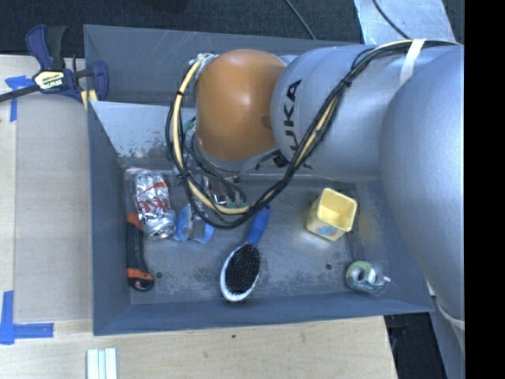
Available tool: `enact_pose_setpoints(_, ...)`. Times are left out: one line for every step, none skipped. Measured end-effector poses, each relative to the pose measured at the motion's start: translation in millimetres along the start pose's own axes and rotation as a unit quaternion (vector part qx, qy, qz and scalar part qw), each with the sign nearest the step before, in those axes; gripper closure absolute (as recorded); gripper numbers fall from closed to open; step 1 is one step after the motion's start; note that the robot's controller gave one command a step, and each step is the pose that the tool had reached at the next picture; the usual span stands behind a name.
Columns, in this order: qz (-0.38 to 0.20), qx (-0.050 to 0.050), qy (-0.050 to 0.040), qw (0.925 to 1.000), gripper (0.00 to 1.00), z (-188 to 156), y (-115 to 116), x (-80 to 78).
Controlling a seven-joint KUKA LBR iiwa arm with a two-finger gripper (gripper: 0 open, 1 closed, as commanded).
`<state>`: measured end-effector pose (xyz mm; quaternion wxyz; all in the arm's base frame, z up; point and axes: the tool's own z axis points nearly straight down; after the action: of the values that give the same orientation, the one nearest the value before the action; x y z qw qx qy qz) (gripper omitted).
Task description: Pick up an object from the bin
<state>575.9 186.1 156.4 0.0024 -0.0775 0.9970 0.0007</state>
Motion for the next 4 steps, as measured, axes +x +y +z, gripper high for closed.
enact_pose_setpoints(0.059, 0.000, 0.0026, 0.9982, 0.00, 15.2, -11.0, -6.2)
enact_pose_setpoints(0.170, 0.000, -0.0006, 0.9854, 0.00, 86.5, 18.8, -6.6)
enact_pose_setpoints(0.230, -0.002, -0.0052, 0.9731, 1.00, 84.9, 25.9, 11.2)
enact_pose_setpoints(0.230, -0.002, -0.0052, 0.9731, 1.00, 84.9, 25.9, 11.2)
